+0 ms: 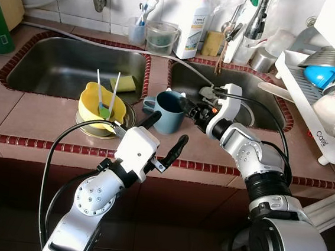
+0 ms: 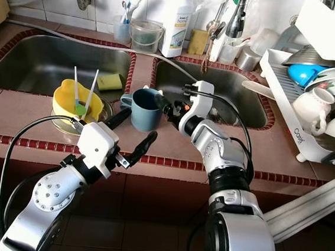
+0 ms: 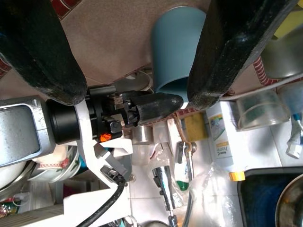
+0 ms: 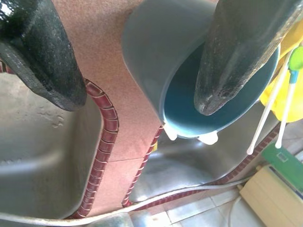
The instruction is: Kitchen organization
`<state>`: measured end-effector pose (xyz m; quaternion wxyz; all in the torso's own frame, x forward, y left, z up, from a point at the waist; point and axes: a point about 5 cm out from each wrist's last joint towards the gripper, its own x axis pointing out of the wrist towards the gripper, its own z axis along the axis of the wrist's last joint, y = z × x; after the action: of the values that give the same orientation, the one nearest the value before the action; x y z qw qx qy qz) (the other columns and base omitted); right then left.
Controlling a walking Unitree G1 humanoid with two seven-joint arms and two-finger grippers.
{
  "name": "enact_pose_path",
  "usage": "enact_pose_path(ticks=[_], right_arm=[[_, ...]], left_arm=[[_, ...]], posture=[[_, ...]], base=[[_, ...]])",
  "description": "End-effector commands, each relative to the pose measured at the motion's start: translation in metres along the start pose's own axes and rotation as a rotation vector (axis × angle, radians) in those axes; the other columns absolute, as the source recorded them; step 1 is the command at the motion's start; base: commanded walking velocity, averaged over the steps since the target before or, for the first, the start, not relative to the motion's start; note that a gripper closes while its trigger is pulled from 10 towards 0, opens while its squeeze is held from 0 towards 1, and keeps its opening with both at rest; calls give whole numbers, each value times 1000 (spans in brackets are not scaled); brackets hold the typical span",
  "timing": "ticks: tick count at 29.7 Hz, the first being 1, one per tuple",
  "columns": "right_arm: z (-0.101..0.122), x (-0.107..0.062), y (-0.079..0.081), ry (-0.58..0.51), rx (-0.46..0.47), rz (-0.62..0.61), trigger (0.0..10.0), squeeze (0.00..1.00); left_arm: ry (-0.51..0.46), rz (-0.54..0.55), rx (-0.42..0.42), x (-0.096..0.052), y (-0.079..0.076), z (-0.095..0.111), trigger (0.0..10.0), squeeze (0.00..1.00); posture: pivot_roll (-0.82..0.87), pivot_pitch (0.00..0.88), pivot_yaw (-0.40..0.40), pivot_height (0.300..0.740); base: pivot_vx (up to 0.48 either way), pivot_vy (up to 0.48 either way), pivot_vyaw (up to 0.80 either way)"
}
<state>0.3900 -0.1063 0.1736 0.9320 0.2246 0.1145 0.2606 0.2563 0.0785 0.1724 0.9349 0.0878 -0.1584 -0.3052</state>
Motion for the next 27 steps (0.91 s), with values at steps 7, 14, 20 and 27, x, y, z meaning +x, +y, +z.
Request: enact_pose_path(ticks=[7, 14, 20, 27], right_arm=[[-13, -5, -12, 32, 70, -51, 0, 0], [-15, -8, -14, 21, 72, -58, 0, 0], [-14, -8, -15, 16, 74, -68, 0, 0], [-13, -9, -16, 5, 68, -64, 0, 0]], left_arm=[[-25, -18, 4, 3, -5, 6, 10000, 0], [-29, -29, 4, 4, -6, 7, 10000, 0], [-29, -33, 8, 4, -5, 7, 10000, 0], [-25, -30, 6, 3, -5, 7, 10000, 0]], posture=[[-127, 80, -133, 740], [-128, 73, -128, 740], [-128, 73, -126, 740], [-131, 87, -124, 740]], base=[[0, 0, 0], [0, 0, 0], [0, 0, 0], [0, 0, 0]])
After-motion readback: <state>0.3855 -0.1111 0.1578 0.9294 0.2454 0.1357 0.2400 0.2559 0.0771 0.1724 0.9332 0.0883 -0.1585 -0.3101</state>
